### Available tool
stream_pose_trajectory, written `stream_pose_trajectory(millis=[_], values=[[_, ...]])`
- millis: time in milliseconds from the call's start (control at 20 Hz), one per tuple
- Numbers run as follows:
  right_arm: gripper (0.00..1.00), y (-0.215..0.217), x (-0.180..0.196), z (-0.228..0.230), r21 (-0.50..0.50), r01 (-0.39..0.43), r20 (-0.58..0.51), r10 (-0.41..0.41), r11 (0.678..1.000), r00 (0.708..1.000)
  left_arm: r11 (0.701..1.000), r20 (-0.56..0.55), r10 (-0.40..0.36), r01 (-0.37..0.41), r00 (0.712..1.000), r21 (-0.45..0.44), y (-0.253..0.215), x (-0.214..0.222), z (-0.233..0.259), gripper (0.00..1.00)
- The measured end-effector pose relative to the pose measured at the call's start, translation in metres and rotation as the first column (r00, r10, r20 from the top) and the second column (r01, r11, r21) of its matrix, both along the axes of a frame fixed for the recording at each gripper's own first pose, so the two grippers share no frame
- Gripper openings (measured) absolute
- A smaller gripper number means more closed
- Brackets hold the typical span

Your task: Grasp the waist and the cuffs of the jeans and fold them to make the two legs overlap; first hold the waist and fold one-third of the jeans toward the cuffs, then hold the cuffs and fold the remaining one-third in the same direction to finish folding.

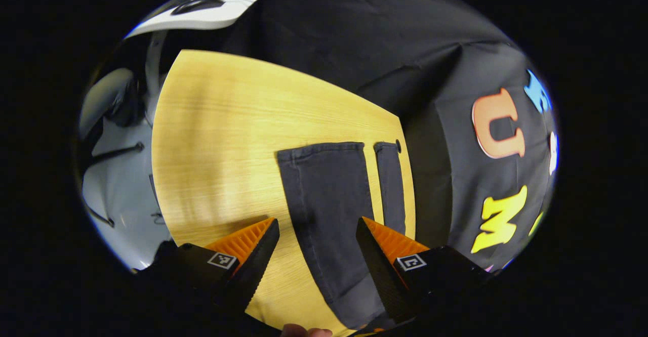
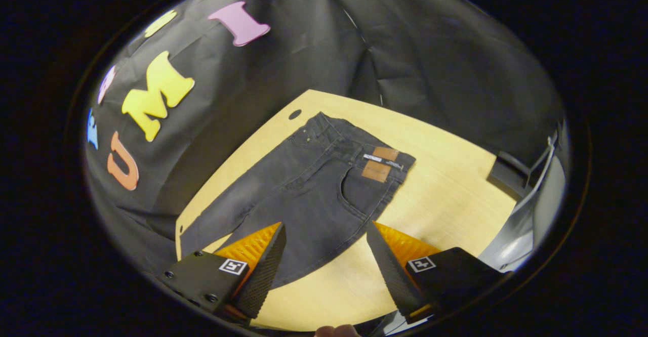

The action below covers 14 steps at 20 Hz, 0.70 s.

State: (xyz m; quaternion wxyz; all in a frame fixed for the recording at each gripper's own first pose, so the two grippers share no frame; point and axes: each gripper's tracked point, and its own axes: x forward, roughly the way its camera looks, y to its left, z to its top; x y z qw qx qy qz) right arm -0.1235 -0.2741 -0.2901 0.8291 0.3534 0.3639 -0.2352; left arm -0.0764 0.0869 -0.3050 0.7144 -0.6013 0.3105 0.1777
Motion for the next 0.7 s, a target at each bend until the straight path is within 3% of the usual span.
stream_pose_trajectory(millis=[200, 250, 350, 400, 450, 500, 600, 700], values=[[0.99, -0.006, 0.000, -0.007, 0.084, 0.077, -0.001, -0.077, 0.993, 0.997, 0.998, 0.031, 0.031, -0.029, 0.999, -0.051, 0.002, 0.005, 0.001, 0.98], [0.94, -0.010, 0.001, -0.012, 0.104, 0.100, -0.003, -0.100, 0.990, 0.995, 0.998, 0.033, 0.027, -0.025, 0.999, -0.053, 0.004, 0.007, 0.002, 0.98], [0.94, -0.014, 0.002, -0.017, 0.144, 0.145, -0.004, -0.146, 0.979, 0.989, 0.998, 0.038, 0.016, -0.014, 0.999, -0.057, -0.001, 0.014, 0.002, 0.98], [0.99, -0.017, 0.001, -0.020, 0.160, 0.169, -0.004, -0.171, 0.973, 0.985, 0.998, 0.040, 0.017, -0.015, 0.999, -0.062, -0.002, 0.019, 0.002, 0.98], [0.94, -0.021, 0.001, -0.022, 0.175, 0.192, -0.002, -0.194, 0.966, 0.981, 0.997, 0.046, 0.024, -0.020, 0.999, -0.072, -0.002, 0.023, 0.003, 0.98], [0.99, -0.024, 0.000, -0.023, 0.189, 0.213, 0.001, -0.217, 0.959, 0.976, 0.996, 0.053, 0.033, -0.028, 0.998, -0.085, 0.000, 0.028, 0.003, 0.98], [0.99, -0.033, -0.001, -0.027, 0.218, 0.252, 0.001, -0.259, 0.943, 0.966, 0.991, 0.053, 0.052, -0.045, 0.997, -0.123, 0.000, 0.034, 0.000, 0.97], [0.99, -0.041, -0.002, -0.034, 0.248, 0.295, -0.012, -0.302, 0.923, 0.953, 0.984, 0.046, 0.065, -0.056, 0.997, -0.168, -0.005, 0.039, -0.003, 0.87]])
